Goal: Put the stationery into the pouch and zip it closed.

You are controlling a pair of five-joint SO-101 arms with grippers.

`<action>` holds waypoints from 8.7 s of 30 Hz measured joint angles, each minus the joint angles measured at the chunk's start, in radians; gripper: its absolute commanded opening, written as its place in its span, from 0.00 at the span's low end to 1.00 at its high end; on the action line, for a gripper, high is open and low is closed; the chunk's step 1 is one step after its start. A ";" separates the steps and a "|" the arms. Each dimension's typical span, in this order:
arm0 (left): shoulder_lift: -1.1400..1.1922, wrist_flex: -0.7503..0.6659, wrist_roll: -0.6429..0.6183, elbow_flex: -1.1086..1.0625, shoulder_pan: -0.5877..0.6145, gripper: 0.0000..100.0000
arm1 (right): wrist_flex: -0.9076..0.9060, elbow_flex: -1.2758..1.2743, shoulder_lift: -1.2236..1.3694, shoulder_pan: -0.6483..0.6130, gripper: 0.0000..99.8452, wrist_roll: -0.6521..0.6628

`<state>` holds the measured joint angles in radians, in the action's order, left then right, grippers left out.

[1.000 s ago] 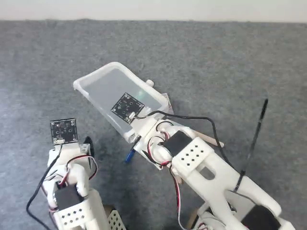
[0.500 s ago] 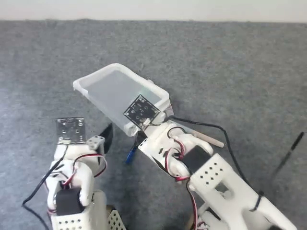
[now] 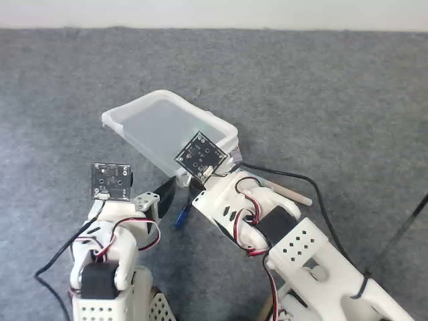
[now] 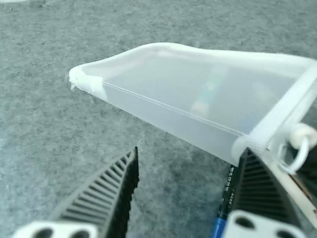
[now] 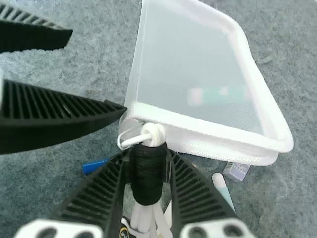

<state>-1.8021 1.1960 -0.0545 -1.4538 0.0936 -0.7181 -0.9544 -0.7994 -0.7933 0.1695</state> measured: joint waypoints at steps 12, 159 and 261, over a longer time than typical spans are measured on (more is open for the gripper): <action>0.000 0.023 0.000 0.000 -0.061 0.30 | 0.000 0.000 0.000 0.002 0.01 0.000; 0.000 0.008 0.072 -0.037 0.279 0.01 | -0.354 -0.089 -0.502 0.170 0.23 0.009; 0.672 0.216 0.104 0.775 0.114 0.01 | -0.221 0.589 1.043 0.362 0.01 0.318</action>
<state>-1.1301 1.4124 0.0499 -0.6790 0.2071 -0.9390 -0.3652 0.2440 -0.4312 0.4872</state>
